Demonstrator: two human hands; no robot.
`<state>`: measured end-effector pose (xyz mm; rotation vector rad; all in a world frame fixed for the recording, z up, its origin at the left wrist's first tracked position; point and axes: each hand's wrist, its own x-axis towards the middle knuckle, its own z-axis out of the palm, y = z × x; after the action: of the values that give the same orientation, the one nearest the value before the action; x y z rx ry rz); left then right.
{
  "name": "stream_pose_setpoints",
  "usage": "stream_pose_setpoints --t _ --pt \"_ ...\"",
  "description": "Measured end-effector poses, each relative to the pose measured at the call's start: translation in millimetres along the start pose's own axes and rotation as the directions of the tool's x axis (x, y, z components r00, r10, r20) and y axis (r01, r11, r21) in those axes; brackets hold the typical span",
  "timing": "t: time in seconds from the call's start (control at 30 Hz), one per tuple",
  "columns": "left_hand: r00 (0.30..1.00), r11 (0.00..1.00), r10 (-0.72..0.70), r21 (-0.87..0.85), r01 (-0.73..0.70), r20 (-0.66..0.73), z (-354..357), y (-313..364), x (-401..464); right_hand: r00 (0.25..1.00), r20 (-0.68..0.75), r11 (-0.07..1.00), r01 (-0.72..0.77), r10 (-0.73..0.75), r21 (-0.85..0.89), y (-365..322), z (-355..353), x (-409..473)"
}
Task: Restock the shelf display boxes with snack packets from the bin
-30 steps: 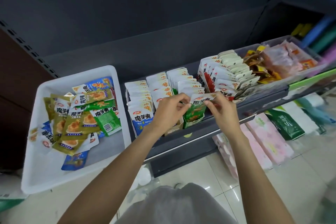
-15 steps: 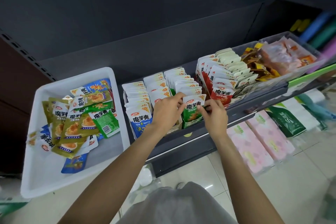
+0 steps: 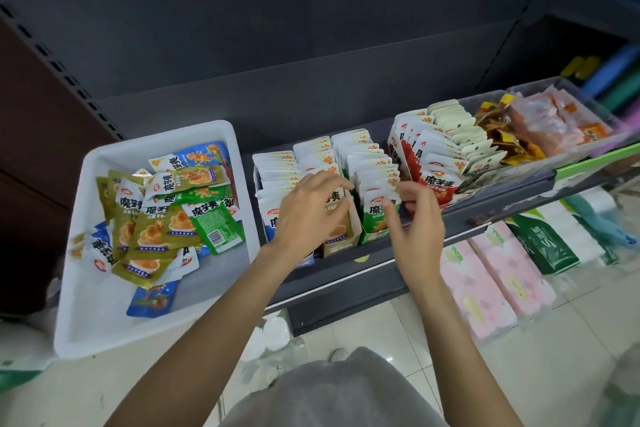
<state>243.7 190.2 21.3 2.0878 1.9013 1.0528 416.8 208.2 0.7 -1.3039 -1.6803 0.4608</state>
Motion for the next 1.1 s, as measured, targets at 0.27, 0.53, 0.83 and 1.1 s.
stream_pose_setpoints --t 0.27,0.53,0.83,1.1 --pt "0.927 0.928 -0.283 0.173 0.330 -0.248 -93.5 -116.6 -95.7 0.785 0.442 0.901 0.369 -0.434 0.229 -104.4 69.4 -17.0" --pt "0.846 0.807 -0.526 0.364 0.464 0.087 -104.5 -195.6 -129.3 0.492 0.867 0.821 0.527 -0.084 -0.219 -149.5 225.2 -41.1" --pt "0.815 0.795 -0.547 0.423 0.434 0.192 -110.4 -206.8 -125.8 0.454 0.888 0.738 0.575 0.069 -0.352 -164.9 246.0 -56.3" --pt "0.671 0.322 -0.721 -0.771 0.549 0.176 -139.4 -144.5 -107.4 0.508 0.855 0.777 -0.576 0.099 0.252 -158.9 166.7 -37.2"
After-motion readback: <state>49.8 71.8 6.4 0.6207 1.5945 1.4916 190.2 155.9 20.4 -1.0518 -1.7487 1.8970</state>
